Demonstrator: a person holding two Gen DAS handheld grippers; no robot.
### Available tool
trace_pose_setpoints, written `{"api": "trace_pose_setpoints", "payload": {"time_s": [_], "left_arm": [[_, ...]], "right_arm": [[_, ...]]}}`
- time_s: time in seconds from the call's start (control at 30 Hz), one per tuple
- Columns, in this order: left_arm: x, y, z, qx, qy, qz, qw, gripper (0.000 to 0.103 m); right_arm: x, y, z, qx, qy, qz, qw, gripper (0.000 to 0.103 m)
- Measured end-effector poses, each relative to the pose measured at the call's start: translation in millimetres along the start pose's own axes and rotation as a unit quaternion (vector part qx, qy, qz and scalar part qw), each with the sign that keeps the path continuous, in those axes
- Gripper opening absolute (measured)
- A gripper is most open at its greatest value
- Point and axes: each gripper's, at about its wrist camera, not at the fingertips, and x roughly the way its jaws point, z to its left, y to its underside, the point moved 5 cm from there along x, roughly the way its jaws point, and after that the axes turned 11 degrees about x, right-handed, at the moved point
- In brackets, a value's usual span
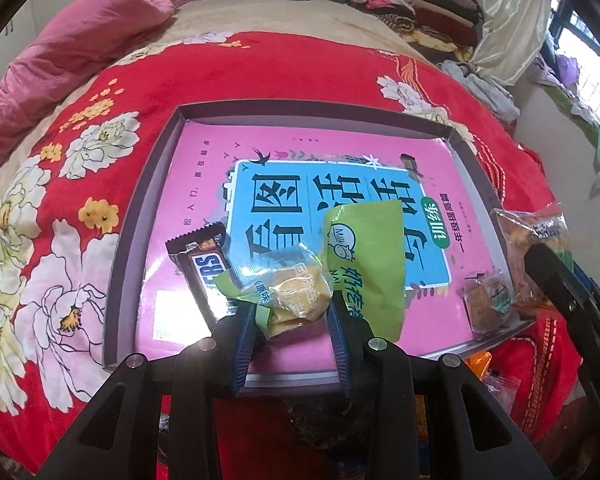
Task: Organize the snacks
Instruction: 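Lower the green wrapper into the tray with the left tool while the right tool lowers the nut bag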
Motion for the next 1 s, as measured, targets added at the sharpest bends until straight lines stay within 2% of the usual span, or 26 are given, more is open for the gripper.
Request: {"api": "trace_pose_setpoints", "payload": {"time_s": [0.2, 0.47, 1.0], "left_arm": [[0.2, 0.6, -0.2, 0.004, -0.002, 0.004, 1.0000, 0.036], [0.6, 2.6, -2.8, 0.016, -0.003, 0.010, 0.9998, 0.036], [-1.0, 3.2, -11.0, 0.042, -0.012, 0.014, 0.9990, 0.036]], "right_arm": [[4.2, 0.3, -7.1, 0.001, 0.021, 0.005, 1.000, 0.041], [15.4, 10.2, -3.0, -0.003, 0.009, 0.036, 0.999, 0.041], [27.8, 24.2, 9.3, -0.029, -0.002, 0.064, 0.998, 0.041]]}}
